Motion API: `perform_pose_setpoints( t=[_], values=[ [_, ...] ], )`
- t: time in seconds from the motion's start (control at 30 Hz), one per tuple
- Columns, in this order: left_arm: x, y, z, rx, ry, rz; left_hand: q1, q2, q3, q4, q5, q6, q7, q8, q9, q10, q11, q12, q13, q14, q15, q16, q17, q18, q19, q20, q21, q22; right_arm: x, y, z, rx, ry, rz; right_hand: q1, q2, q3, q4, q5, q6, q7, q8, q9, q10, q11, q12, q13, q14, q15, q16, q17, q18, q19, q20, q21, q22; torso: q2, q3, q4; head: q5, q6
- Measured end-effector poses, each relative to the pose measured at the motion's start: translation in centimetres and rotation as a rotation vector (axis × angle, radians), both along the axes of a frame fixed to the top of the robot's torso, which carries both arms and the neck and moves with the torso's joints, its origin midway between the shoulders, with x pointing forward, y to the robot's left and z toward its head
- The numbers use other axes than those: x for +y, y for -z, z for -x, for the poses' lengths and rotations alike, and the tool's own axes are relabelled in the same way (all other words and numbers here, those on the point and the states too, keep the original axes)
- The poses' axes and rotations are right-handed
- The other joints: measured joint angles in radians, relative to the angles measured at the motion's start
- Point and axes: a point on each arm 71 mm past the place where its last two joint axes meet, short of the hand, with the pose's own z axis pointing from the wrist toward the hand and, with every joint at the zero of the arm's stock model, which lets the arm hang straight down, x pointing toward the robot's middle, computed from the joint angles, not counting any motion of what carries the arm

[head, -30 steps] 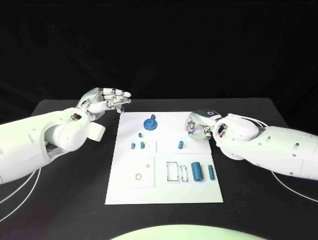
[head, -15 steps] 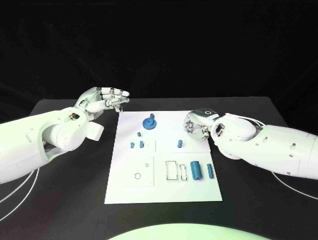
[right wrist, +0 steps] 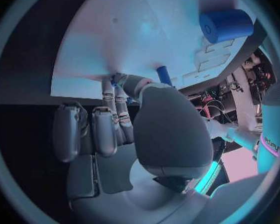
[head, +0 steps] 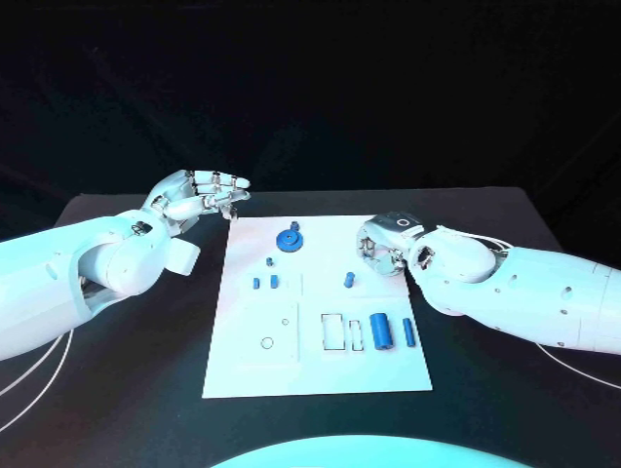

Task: Assemble the parts on the task board

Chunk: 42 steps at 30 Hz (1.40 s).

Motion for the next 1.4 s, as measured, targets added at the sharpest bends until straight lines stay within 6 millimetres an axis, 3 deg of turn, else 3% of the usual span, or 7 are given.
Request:
perform_pose_setpoints(
  t=[0.53,0.97,1.17,1.4],
  values=[
    [-0.1,0.0,0.0,0.003,0.001,-0.002,0.004,0.004,-0.003,-0.003,0.000,-0.013,0.005,0.000,-0.003,-0.013,0.006,0.006,0.001,-0.004,0.004,-0.004,-0.003,0.000,0.000,0.000,-0.008,-0.005,-0.3,-0.5,0.5,-0.037,0.011,-0.037,-0.006,0.006,0.015,-0.015,-0.006,0.000,0.000,-0.001,0.002,0.000,0.000,-0.011,0.002,0.000,0.000,0.000,-0.002,0.000,0.004,-0.004,0.008,0.000,-0.001,-0.0012,-0.0004,-0.001,0.005],
    [0.0,0.1,-0.1,0.006,-0.003,-0.005,0.004,0.004,-0.003,-0.003,0.000,-0.016,0.009,0.000,-0.004,-0.016,0.009,0.006,0.001,-0.004,0.004,-0.004,-0.004,0.000,0.000,0.000,-0.008,-0.007,-0.5,-3.5,1.3,-0.077,0.007,-0.128,-0.007,0.006,0.034,-0.037,-0.014,0.000,0.000,-0.001,0.005,0.000,0.000,-0.014,0.002,0.000,0.000,0.000,-0.002,0.000,0.004,-0.004,0.008,0.000,-0.002,-0.0013,-0.0015,0.002,0.010],
    [0.0,0.1,-0.1,0.006,-0.003,-0.005,0.004,0.004,-0.005,0.000,0.000,-0.016,0.009,0.000,-0.005,-0.018,0.007,0.006,0.000,-0.004,0.004,-0.007,-0.005,0.000,0.000,0.000,-0.012,-0.007,1.4,-4.4,3.0,-0.070,-0.049,-0.207,-0.007,0.006,0.034,-0.037,-0.016,0.000,0.000,-0.001,0.005,0.000,0.000,-0.011,0.002,0.000,0.000,0.000,-0.002,0.000,0.003,-0.004,0.008,0.000,-0.001,-0.0013,-0.0021,0.018,0.015],
    [-0.1,0.1,0.0,0.006,-0.002,-0.005,0.004,0.004,-0.005,0.000,0.000,-0.016,0.009,0.000,-0.005,-0.020,0.005,0.006,0.000,-0.004,0.004,-0.007,-0.005,0.000,0.000,0.000,-0.012,-0.007,4.8,-4.5,5.1,-0.044,-0.135,-0.287,-0.007,0.006,0.034,-0.037,-0.012,0.000,0.000,-0.001,0.004,0.003,0.003,-0.010,0.002,-0.003,-0.002,0.000,-0.002,0.000,0.003,-0.004,0.012,-0.001,-0.001,-0.0012,-0.0025,0.051,0.016]
  ],
)
